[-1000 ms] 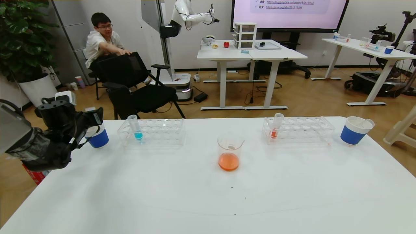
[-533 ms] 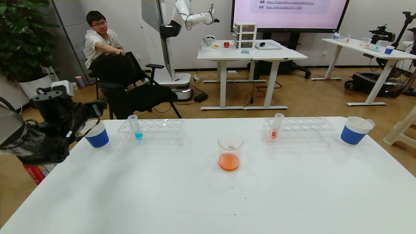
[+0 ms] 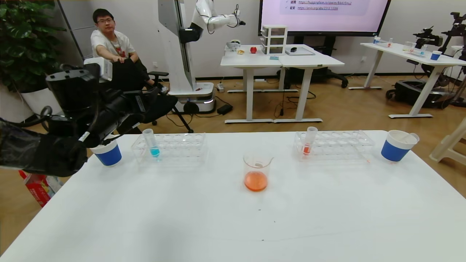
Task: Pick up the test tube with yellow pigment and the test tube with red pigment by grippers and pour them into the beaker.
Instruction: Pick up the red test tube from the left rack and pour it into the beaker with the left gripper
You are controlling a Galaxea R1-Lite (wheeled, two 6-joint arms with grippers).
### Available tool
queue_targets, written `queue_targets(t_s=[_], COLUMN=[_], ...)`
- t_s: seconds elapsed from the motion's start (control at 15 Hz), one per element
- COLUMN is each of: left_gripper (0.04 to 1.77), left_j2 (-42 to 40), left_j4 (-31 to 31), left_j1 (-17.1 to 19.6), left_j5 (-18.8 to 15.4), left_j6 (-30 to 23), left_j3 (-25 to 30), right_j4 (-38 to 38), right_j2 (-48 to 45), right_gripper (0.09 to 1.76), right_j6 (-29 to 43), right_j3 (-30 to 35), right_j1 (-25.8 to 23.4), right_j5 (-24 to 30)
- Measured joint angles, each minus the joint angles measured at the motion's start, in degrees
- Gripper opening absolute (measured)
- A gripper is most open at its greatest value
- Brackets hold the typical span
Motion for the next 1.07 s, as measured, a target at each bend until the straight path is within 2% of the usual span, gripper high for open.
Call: queue_targets(t_s=[0.4,0.67,0.8,1.07], left_gripper=[1.75,1.75,1.75,1.75], left_j2=[-17.0,-31.0,-38.5,-55.5], left_j4=[6.4,7.9,9.6,21.5], left_j1=[0.0,2.9,4.4,4.9], left_j5=[-0.4,-0.4,-0.5,-0.8], left_j6=[4.3,9.2,10.1,10.2], left_j3=[6.3,13.9,17.7,22.5], right_j4=[0.0,0.0,0.0,0.0], right_j2=[0.0,0.0,0.0,0.0], right_gripper=[1.74,1.74,1.74,1.74], right_j6=[0.0,0.0,0.0,0.0], right_j3=[0.0,0.0,0.0,0.0], right_j1=[0.0,0.0,0.0,0.0], right_j5=[0.0,0.0,0.0,0.0])
